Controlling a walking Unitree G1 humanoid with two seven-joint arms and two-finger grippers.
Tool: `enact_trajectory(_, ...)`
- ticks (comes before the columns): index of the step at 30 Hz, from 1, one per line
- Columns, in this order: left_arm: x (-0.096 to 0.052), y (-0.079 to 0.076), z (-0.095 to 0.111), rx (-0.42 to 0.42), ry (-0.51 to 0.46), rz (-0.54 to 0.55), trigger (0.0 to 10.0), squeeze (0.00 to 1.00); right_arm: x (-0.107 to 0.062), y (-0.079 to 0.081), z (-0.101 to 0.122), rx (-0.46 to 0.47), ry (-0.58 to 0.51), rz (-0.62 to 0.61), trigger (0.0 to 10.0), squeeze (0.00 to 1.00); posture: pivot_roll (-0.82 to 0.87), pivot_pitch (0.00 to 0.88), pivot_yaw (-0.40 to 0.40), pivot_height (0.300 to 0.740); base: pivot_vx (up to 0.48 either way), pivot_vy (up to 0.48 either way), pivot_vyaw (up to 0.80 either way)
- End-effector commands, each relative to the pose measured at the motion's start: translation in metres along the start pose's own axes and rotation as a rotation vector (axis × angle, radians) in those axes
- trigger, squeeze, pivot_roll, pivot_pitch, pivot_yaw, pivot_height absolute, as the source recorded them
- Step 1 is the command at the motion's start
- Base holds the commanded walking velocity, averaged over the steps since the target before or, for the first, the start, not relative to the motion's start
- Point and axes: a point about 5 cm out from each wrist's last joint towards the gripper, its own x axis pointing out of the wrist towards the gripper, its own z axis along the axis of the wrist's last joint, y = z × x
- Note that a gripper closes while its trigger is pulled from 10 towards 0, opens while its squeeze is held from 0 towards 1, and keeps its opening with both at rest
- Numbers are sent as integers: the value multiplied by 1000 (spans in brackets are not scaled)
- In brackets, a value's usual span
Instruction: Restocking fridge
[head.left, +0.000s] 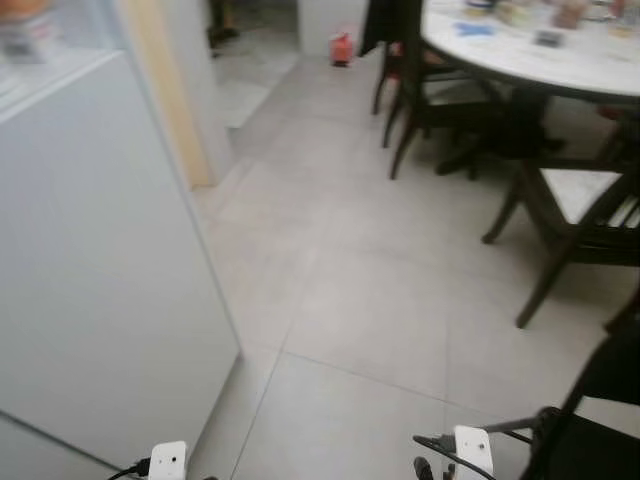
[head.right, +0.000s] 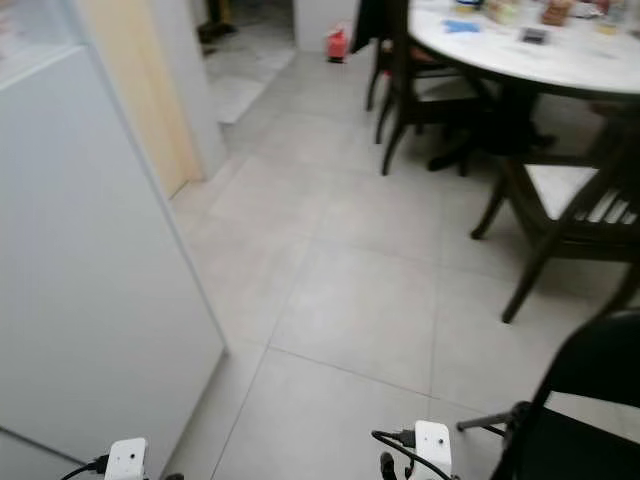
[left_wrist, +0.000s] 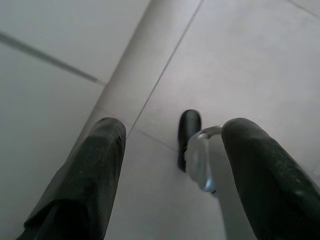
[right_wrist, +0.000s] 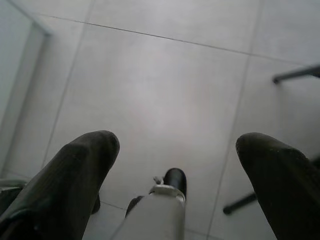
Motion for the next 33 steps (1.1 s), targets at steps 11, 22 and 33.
enact_trajectory(11, 14, -7, 55, 16, 18, 13, 10000, 0, 0, -14, 8, -291, 84, 66, 10000, 0, -30, 0, -10, 740, 0, 0, 800)
enact_trajectory(22, 13, -7, 51, -23, 13, 37, 10000, 0, -2, -23, 5, -120, 79, -10, 10000, 0, -20, 0, -18, 740, 0, 0, 800)
enact_trajectory(33, 12, -5, 47, -23, 16, 54, 10000, 0, -2, -24, 4, -111, 86, -15, 10000, 0, -26, 0, -12, 740, 0, 0, 800)
